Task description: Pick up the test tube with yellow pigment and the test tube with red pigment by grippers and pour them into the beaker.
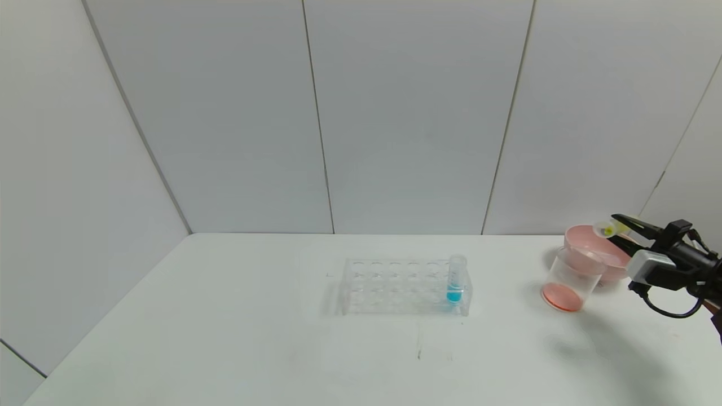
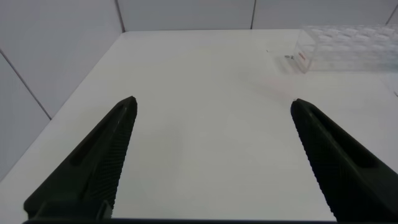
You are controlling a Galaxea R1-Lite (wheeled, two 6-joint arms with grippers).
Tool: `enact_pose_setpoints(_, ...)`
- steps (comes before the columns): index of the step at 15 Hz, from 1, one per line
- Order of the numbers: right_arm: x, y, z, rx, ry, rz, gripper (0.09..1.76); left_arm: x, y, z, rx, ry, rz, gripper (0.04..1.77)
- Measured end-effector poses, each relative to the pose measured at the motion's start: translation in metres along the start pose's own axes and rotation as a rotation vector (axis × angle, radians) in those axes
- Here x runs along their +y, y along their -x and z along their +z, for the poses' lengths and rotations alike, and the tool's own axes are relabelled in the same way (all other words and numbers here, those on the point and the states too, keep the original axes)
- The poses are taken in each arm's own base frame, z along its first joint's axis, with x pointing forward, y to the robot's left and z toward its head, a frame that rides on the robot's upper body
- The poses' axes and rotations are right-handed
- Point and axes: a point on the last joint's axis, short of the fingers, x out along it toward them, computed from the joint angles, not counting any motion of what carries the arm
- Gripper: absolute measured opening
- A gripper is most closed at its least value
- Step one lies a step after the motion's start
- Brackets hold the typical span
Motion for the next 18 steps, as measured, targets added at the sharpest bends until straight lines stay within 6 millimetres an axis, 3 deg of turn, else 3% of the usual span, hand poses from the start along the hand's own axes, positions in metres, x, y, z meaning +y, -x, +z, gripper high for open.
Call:
enact_pose_setpoints(9, 0.0012, -0.0009, 0.0030, -0.009, 0.121, 0.006, 0.51, 0.0000, 0.0000, 0.0000, 0.000, 0.000, 0.000, 1.76)
enact_pose_setpoints(18, 0.0030, 0.0023, 0.0072, -0.006, 0.123, 0.017, 0.51, 0.0000, 0.0000, 0.0000, 0.000, 0.000, 0.000, 1.76)
